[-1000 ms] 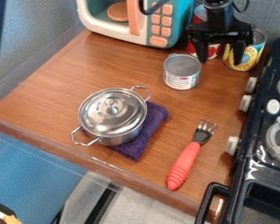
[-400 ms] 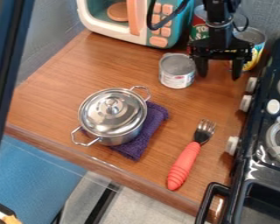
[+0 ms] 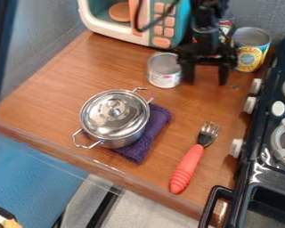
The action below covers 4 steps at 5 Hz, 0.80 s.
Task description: Move the can to the left side of the table
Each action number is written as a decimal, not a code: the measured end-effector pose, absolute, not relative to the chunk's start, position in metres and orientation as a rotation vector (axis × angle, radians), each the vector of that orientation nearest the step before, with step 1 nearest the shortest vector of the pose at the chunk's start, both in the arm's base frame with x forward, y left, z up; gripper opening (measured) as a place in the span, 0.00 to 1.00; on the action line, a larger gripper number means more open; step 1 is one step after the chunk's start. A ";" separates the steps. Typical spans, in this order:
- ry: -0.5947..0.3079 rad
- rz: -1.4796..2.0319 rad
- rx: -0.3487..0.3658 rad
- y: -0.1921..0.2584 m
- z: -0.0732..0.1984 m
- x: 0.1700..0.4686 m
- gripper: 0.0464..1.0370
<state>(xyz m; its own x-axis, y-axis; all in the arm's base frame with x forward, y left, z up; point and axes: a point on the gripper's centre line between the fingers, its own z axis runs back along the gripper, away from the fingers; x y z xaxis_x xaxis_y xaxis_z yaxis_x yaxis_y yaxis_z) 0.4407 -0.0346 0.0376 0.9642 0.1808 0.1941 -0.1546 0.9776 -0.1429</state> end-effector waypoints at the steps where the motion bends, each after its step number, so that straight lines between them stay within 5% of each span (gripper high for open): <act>1: -0.207 0.215 -0.114 -0.006 0.041 0.434 0.96; 4: -0.150 0.266 -0.079 0.066 0.047 0.412 0.96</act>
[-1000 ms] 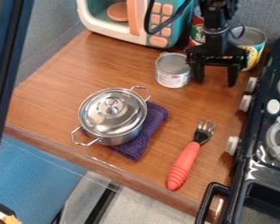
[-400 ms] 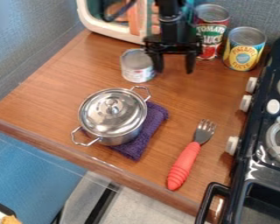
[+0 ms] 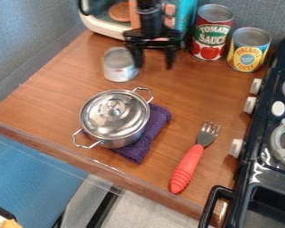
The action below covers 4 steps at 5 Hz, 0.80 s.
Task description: Move the can to the left side of the table
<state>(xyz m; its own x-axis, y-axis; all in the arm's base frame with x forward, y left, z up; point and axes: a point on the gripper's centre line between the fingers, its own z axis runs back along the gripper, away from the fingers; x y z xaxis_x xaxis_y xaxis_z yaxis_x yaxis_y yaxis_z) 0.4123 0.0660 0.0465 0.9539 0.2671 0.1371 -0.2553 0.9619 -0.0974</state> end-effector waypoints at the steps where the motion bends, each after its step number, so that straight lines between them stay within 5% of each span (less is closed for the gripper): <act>1: -0.134 0.329 -0.069 0.096 0.046 0.402 0.96; 3: -0.117 0.353 -0.056 0.110 0.048 0.396 0.96; 4: -0.198 0.330 -0.046 0.107 0.080 0.401 0.96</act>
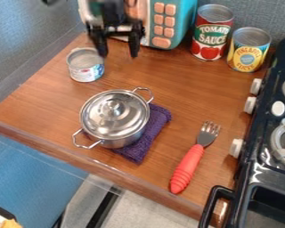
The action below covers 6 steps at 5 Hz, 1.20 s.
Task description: Move the can to the left side of the table
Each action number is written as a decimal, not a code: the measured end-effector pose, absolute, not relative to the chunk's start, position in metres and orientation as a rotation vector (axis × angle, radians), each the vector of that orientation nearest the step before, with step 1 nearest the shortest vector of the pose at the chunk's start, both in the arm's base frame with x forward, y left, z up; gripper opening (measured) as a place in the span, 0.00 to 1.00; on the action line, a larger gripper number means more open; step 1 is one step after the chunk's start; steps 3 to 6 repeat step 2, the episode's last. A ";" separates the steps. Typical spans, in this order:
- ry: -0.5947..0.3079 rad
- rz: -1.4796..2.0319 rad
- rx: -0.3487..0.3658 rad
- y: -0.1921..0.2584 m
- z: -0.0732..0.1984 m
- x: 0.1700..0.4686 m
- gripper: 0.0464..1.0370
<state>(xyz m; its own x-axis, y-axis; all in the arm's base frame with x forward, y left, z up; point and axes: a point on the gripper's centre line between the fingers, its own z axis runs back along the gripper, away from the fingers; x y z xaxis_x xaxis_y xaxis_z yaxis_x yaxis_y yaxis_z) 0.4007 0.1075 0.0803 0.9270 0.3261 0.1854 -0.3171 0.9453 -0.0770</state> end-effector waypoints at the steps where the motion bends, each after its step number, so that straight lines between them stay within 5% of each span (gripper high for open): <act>1: -0.260 0.292 -0.036 0.093 0.110 0.399 0.96; 6: -0.271 0.267 -0.015 0.086 0.117 0.395 0.96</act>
